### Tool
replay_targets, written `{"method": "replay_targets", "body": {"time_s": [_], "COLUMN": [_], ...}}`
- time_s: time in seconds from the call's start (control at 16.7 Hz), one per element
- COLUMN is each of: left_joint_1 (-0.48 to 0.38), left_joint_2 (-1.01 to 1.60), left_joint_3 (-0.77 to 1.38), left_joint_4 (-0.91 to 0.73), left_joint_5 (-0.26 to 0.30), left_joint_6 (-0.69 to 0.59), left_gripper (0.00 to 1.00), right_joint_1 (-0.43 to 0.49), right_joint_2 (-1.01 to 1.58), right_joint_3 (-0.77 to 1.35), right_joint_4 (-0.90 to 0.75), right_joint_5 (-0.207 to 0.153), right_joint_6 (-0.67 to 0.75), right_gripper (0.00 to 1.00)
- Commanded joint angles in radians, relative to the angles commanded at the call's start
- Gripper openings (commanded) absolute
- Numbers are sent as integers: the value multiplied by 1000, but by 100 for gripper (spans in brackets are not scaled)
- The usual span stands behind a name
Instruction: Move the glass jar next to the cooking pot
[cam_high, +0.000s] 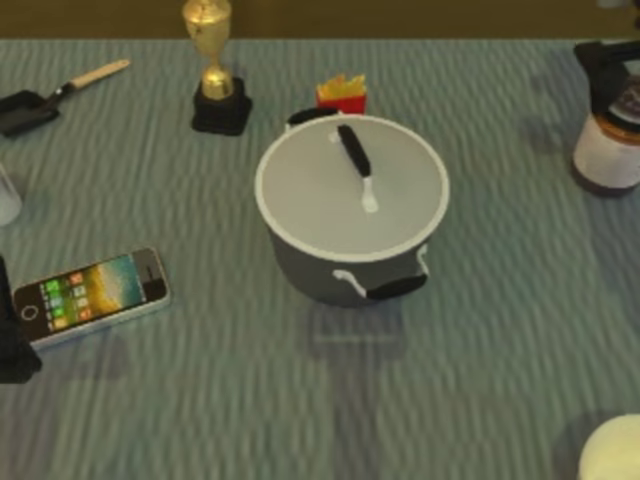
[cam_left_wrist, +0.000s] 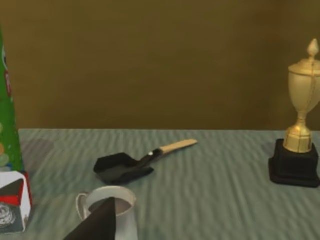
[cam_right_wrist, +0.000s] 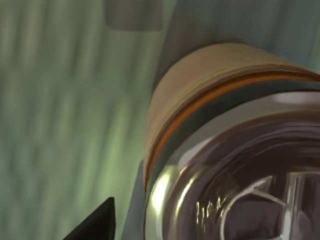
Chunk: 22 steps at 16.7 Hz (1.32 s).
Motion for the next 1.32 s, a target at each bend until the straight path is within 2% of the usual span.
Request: {"method": "replay_targets", "body": {"time_s": [0.48, 1.02, 1.32], "left_joint_1": [0, 0, 0], "left_joint_2": [0, 0, 0], "left_joint_3": [0, 0, 0], "left_joint_4": [0, 0, 0], "left_joint_5": [0, 0, 0], "left_joint_6": [0, 0, 0], "left_gripper": [100, 100, 100], "right_joint_1": [-4, 3, 4], "right_joint_2": [0, -116, -127], "right_joint_3": [-14, -414, -454], "right_joint_4": [13, 292, 326], "right_joint_5": [0, -2, -2], "right_joint_6": [-1, 2, 2], "right_gripper": [100, 100, 100]}}
